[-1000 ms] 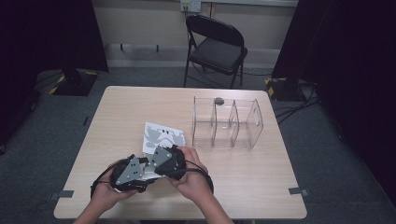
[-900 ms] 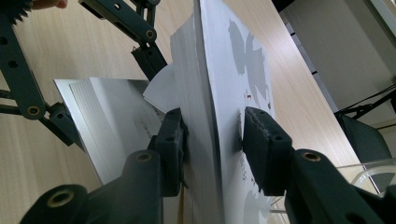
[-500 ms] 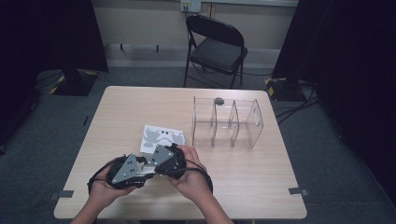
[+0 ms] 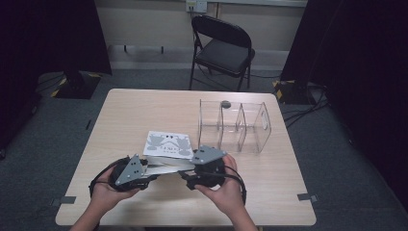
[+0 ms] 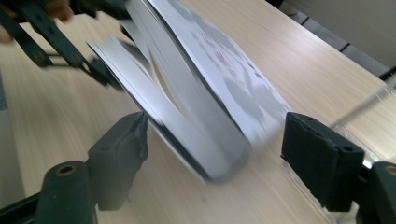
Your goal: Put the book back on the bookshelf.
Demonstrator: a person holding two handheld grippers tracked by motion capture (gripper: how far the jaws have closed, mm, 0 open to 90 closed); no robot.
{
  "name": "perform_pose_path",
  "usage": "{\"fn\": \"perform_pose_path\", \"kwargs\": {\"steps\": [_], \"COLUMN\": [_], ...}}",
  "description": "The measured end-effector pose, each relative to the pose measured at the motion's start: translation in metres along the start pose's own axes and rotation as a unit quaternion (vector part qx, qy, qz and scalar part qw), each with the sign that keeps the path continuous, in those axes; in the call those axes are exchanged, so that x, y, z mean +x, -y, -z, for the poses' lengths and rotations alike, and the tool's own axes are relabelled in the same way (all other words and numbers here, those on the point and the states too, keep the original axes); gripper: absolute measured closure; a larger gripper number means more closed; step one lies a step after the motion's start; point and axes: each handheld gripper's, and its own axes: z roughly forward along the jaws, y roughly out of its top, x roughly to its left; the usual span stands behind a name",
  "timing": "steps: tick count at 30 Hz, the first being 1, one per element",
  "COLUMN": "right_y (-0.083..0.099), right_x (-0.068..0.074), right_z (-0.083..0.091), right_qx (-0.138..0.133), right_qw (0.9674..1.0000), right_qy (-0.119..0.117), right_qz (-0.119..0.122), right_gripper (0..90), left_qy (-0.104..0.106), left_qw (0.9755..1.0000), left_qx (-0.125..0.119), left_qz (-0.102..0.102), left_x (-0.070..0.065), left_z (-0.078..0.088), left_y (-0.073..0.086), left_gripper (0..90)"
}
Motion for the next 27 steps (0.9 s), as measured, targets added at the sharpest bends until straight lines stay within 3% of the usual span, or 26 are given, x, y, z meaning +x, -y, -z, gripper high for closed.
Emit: {"fn": "perform_pose_path", "kwargs": {"steps": [6,15,22,27], "right_y": [0.043,0.103,0.12,0.123], "right_x": [-0.011,-0.013,-0.011,-0.01], "right_z": [0.003,-0.026,-0.041,-0.043], "right_qx": [0.018,0.064,0.098,0.086], "right_qw": [0.9993,0.9937,0.991,0.9917], "right_qy": [-0.001,0.005,0.013,0.018], "right_qz": [-0.032,-0.092,-0.09,-0.094], "right_gripper": [15.4,14.6,14.8,13.9], "left_qy": [0.003,0.011,0.017,0.022], "left_qw": [0.9999,0.9995,0.999,0.9984], "left_qx": [0.011,0.027,0.034,0.044], "left_qz": [0.003,0.013,0.023,0.029], "left_x": [0.001,0.002,0.007,0.009], "left_z": [0.003,0.009,0.014,0.017], "left_y": [-0.005,-0.013,-0.019,-0.023], "left_gripper": [52.9,53.9,54.7,55.4]}}
